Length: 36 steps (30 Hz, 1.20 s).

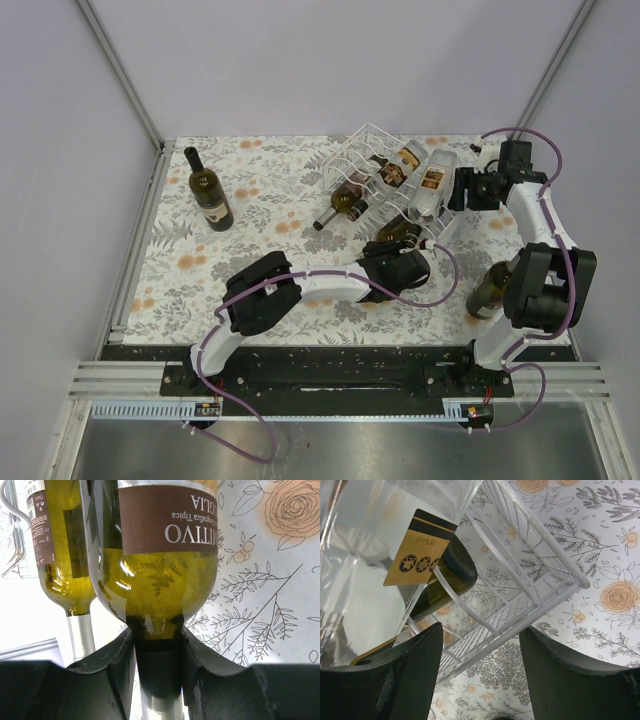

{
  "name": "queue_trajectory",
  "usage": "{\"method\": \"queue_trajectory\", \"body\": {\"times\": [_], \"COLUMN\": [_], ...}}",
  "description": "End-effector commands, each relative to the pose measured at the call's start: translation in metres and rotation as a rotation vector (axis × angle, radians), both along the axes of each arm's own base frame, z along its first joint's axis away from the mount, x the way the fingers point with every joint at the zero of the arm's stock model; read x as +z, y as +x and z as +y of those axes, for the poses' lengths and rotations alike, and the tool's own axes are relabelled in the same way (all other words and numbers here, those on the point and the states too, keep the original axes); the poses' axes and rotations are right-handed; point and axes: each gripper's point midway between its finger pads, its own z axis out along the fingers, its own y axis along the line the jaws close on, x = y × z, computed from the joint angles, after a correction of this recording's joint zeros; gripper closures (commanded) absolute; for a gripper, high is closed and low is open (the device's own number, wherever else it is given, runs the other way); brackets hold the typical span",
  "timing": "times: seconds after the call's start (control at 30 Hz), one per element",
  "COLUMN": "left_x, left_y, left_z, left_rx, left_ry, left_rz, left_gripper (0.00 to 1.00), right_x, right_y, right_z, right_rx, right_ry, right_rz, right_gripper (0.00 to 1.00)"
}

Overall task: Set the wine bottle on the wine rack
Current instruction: Move the wine rack to the center of the board.

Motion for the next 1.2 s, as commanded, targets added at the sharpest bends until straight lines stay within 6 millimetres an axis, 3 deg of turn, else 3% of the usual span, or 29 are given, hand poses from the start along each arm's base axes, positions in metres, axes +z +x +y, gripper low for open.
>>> {"method": "queue_trajectory", "body": {"times": [0.0, 0.3, 0.8, 1.17], "left_x": [0.023, 0.033, 0.017, 0.005], "left_y": [0.002, 0.008, 0.018, 0.016], "left_z": [-0.004, -0.007, -0.029, -0.02], "left_rx": [-0.033, -0.037, -0.035, -0.025], "left_ry": [-0.007, 0.037, 0.087, 0.122], "left_rz": [-0.051, -0.087, -0.078, -0.08], "left_gripper": [0.71, 0.71, 0.66, 0.61], "right_x": [-0.001, -0.003, -0.003, -0.002], "right_y": [-0.026, -0.028, -0.028, -0.028], "right_z": [0.033, 0.033, 0.034, 0.035], "right_rx": [0.086, 0.086, 0.089, 0.091], "right_ry": [0.081, 0.086, 0.092, 0.089], "right_rz": [0.089, 0.099, 0.103, 0.099], "right_gripper": [0.29, 0.29, 0.29, 0.29]}}
